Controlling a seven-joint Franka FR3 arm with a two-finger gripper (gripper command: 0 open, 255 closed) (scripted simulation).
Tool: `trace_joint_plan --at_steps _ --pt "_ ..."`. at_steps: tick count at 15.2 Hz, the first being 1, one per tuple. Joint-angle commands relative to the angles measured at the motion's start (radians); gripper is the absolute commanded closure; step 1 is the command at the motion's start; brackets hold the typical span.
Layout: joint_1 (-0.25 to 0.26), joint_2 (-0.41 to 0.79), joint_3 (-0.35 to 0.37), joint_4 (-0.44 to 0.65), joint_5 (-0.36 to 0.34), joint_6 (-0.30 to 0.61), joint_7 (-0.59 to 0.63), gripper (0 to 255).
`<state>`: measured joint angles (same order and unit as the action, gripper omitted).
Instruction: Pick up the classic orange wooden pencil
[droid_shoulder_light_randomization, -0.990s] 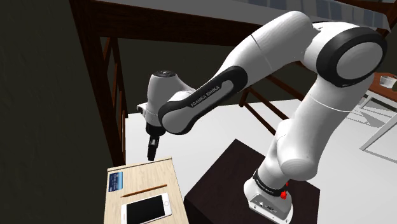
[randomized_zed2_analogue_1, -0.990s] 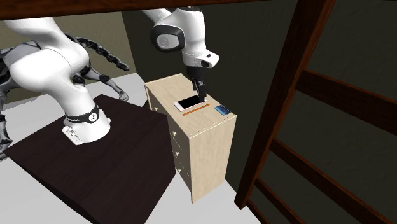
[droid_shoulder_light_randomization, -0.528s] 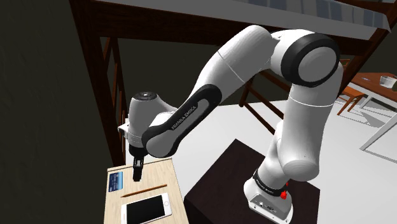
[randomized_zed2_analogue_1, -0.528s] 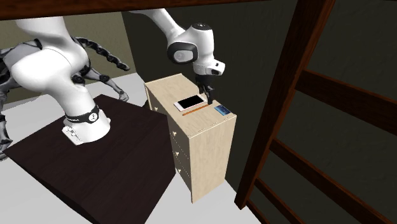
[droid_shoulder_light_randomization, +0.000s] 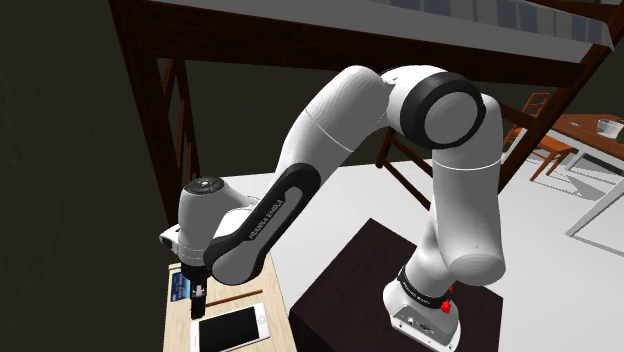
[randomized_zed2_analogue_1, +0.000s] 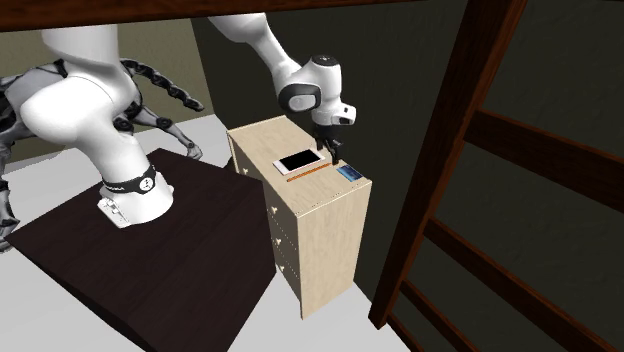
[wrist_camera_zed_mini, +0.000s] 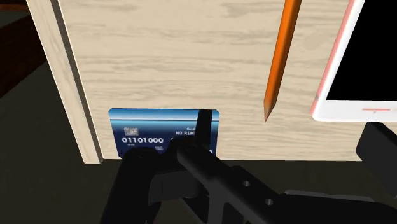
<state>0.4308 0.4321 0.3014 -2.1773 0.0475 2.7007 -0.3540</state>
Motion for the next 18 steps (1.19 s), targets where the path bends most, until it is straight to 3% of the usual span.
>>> trace_joint_plan --at_steps 1,6,7,18 --pt "0.006 0.026 -0.005 0.003 -0.007 0.023 0.000 0" --pt "0.015 0.070 -0.017 0.010 -0.018 0.060 0.003 0" --pt "0.015 0.071 -0.017 0.010 -0.018 0.061 0.002 255" --pt "0.010 0.045 -0.010 0.006 -0.012 0.039 0.002 255"
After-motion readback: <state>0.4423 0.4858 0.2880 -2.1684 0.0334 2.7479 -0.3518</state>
